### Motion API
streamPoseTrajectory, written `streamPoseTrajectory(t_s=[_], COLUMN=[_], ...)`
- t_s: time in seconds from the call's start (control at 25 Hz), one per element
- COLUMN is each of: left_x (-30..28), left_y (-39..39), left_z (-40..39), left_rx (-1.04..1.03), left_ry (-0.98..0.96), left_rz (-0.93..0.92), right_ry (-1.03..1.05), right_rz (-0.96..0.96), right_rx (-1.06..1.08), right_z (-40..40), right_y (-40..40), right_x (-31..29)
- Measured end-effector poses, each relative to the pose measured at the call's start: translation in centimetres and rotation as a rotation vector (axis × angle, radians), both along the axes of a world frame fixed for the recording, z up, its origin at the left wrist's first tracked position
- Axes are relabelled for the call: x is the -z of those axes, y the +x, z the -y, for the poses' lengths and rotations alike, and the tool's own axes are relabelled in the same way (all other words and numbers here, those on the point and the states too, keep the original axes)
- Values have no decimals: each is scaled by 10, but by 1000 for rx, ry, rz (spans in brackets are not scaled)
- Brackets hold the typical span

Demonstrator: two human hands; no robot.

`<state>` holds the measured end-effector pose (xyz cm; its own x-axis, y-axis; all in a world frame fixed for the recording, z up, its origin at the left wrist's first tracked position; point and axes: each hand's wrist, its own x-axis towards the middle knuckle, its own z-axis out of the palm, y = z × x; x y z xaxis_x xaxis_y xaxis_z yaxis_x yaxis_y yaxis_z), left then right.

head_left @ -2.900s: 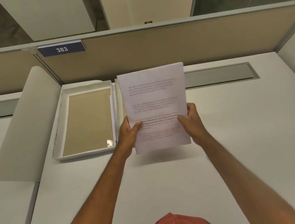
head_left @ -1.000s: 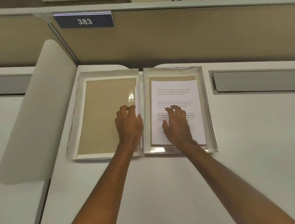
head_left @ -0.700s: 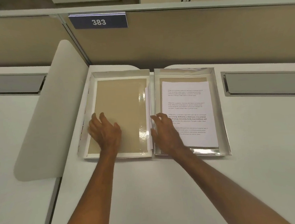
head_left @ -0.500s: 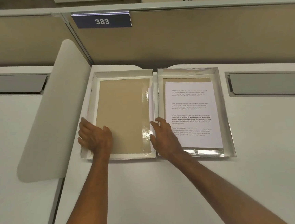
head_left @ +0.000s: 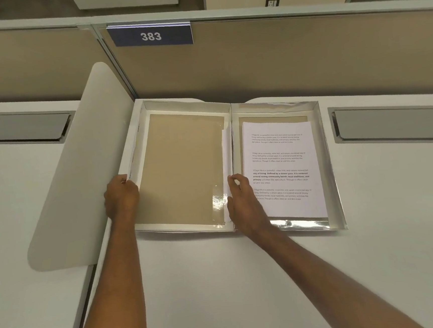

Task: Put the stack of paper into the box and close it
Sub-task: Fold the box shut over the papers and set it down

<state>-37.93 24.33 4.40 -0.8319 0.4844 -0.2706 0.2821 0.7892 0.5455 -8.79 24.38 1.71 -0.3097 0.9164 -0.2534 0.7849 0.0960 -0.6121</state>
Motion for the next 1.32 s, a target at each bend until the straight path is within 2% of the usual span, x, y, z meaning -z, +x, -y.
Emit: streamPoseTrajectory(t_s=[0.24,0.4,0.6,0.72,0.84,0.96,1.08,1.16,1.24,1.32], left_x=[-43,-89,-120,-123,-116,-102,-67,-38,-13,3], left_y=[-5,8,57,85,113,150,185,197,201,200], left_z=[3,5,5,6,7,6,9,13,16,18], left_rx=[14,117,189,240,329,462,523,544,521,436], left_ry=[213,383,504,549,511,358,201,128,87,60], left_rz=[154,302,478,658,806,897,882,776,662,633], right_ry=[-45,-57,-124,-174,-239,-276,-254,-220,-228,-252], right_rz=[-72,-176,-381,-522,-686,-874,-1028,-1037,-973,-882], right_rx=[-57,-28,172,290,373,454,580,662,713,740], right_z=[-7,-2,-2,-7,-11,-14,-18,-18,-17,-14], right_y=[12,23,35,48,68,90,117,136,157,177], right_x=[0,-5,-27,-54,-85,-110,-124,-122,-112,-95])
